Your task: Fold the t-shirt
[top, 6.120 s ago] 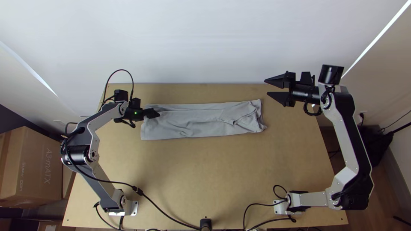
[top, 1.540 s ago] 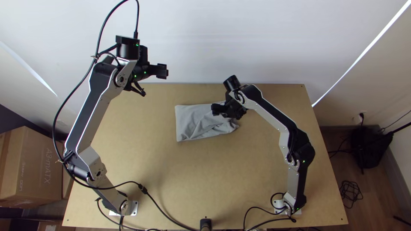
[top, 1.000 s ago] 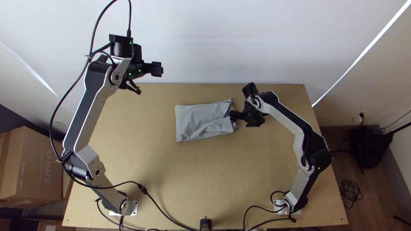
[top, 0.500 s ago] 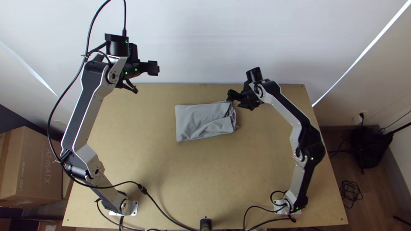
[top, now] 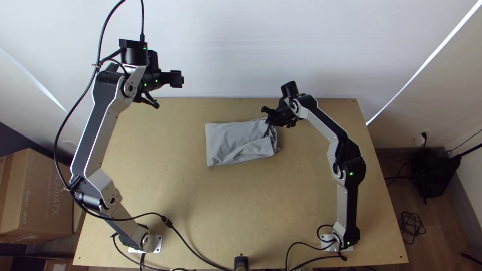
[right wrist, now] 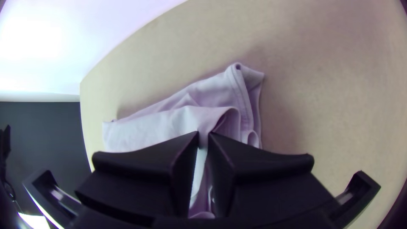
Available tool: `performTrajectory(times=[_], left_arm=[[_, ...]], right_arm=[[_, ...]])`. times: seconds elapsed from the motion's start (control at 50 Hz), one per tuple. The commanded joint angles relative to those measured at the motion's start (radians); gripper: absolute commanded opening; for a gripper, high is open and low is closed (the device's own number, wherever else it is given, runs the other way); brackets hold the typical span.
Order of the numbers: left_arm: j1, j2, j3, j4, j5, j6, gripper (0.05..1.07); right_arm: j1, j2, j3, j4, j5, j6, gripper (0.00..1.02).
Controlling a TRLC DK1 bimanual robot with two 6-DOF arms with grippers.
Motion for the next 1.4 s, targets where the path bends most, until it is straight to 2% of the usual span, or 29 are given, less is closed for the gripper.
performTrajectory(times=[0.0, 0.38, 0.6, 0.62, 0.64, 0.66, 0.72, 0.74, 0.76, 0.9, 1.04, 1.14, 1.22, 1.28, 1.38], left_arm=[[0.019, -0.016, 0.012, -0.006, 0.005, 0.010, 1.03], [0.087, -0.028, 0.012, -0.018, 0.033, 0.029, 1.03], [0.095, -0.030, 0.011, -0.030, 0.033, 0.034, 1.03], [0.095, -0.030, 0.011, -0.030, 0.033, 0.036, 1.03], [0.096, -0.030, 0.011, -0.030, 0.033, 0.036, 1.03], [0.096, -0.030, 0.011, -0.030, 0.033, 0.036, 1.03], [0.098, -0.030, 0.011, -0.030, 0.034, 0.037, 1.03], [0.098, -0.030, 0.011, -0.030, 0.036, 0.037, 1.03], [0.098, -0.030, 0.011, -0.030, 0.037, 0.037, 1.03], [0.096, -0.037, 0.012, -0.030, 0.039, 0.037, 1.03], [0.099, -0.044, 0.011, -0.033, 0.039, 0.039, 1.03], [0.101, -0.050, 0.011, -0.033, 0.039, 0.039, 1.03], [0.101, -0.051, 0.011, -0.035, 0.039, 0.039, 1.03], [0.101, -0.053, 0.011, -0.036, 0.039, 0.039, 1.03], [0.101, -0.054, 0.011, -0.036, 0.039, 0.039, 1.03]], right_arm=[[0.012, 0.050, 0.068, -0.006, -0.009, 0.018, 0.02], [0.002, 0.150, 0.328, -0.006, -0.001, 0.036, 0.02], [-0.034, 0.204, 0.294, -0.041, 0.027, 0.034, 0.03], [-0.040, 0.204, 0.289, -0.046, 0.027, 0.034, 0.08], [-0.043, 0.205, 0.285, -0.051, 0.027, 0.033, 0.19], [-0.047, 0.204, 0.282, -0.055, 0.027, 0.031, 0.32], [-0.061, 0.202, 0.277, -0.069, 0.027, 0.028, 0.81], [-0.066, 0.201, 0.277, -0.071, 0.027, 0.030, 0.90], [-0.072, 0.199, 0.277, -0.071, 0.027, 0.031, 0.93], [-0.106, 0.168, 0.263, -0.091, 0.022, 0.030, 0.98], [-0.123, 0.122, 0.200, -0.103, -0.067, 0.007, 0.98], [-0.129, 0.102, 0.154, -0.111, -0.101, -0.035, 0.98], [-0.130, 0.090, 0.113, -0.115, -0.153, -0.068, 0.98], [-0.130, 0.089, 0.093, -0.158, -0.217, -0.125, 0.98], [-0.116, 0.090, 0.067, -0.216, -0.237, -0.200, 0.98]])
